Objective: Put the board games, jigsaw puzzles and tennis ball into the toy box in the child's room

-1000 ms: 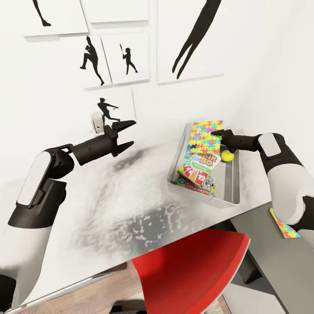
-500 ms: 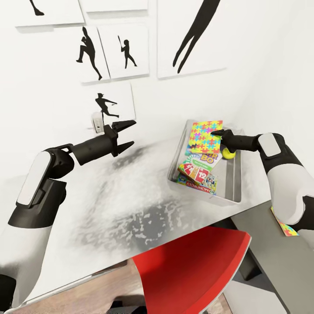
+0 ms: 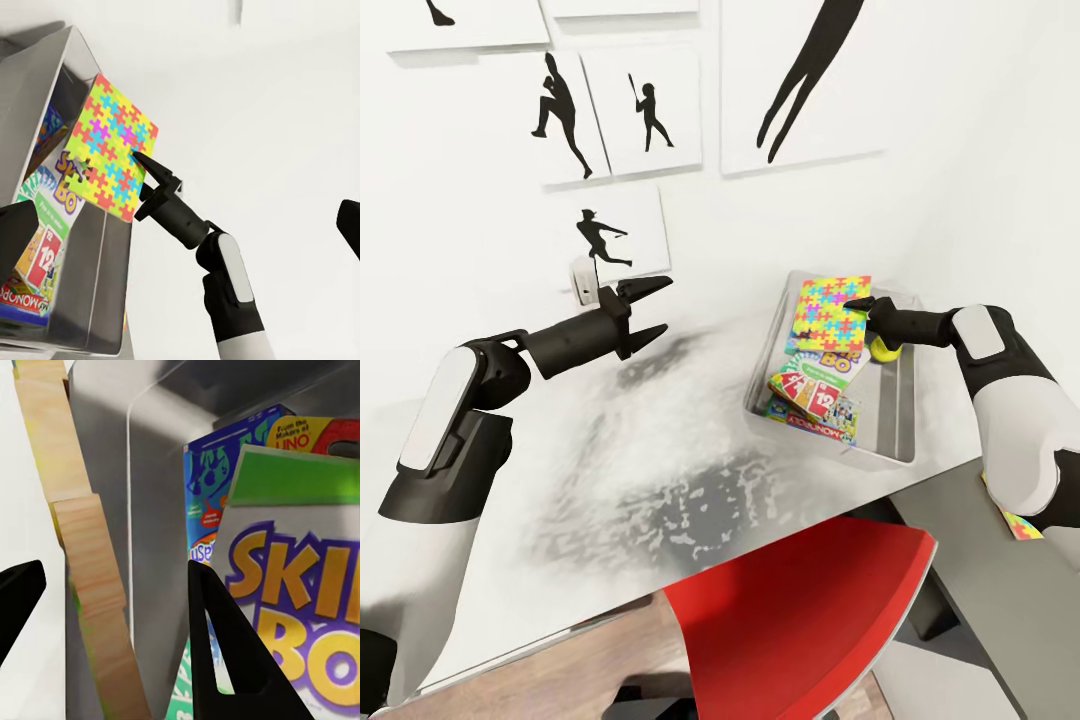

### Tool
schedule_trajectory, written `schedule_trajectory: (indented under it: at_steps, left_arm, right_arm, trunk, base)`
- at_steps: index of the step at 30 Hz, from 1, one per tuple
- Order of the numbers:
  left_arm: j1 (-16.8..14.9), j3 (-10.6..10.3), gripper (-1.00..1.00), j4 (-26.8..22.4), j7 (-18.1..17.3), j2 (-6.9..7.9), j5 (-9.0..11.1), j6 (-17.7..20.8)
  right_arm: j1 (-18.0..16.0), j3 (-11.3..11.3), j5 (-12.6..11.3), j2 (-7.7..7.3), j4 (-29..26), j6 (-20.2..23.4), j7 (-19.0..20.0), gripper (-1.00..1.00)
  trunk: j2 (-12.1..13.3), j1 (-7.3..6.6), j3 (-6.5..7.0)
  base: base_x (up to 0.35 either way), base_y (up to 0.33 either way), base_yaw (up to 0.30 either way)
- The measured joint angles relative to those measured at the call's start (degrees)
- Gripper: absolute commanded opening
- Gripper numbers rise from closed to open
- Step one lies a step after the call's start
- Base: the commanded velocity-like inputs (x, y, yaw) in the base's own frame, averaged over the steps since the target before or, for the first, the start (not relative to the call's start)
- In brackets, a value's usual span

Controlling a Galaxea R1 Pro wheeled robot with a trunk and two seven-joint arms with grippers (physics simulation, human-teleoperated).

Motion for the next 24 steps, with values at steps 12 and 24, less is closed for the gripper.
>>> schedule_trajectory:
  at_steps: [12,24]
  left_arm:
    - [0.00,0.00,1.00,-0.03,0.03,0.00,0.00,0.00]
    - [0.00,0.00,1.00,0.01,0.06,0.00,0.03,0.07]
  right_arm:
    - [0.01,-0.02,0.00,0.14,-0.02,-0.05,0.08,-1.00]
    - [-0.04,-0.08,0.03,0.18,0.06,-0.09,0.05,-1.00]
  trunk:
    - [0.00,0.00,-0.18]
    - [0.00,0.00,-1.12]
  base:
    - [0.000,0.000,0.000]
    - [0.000,0.000,0.000]
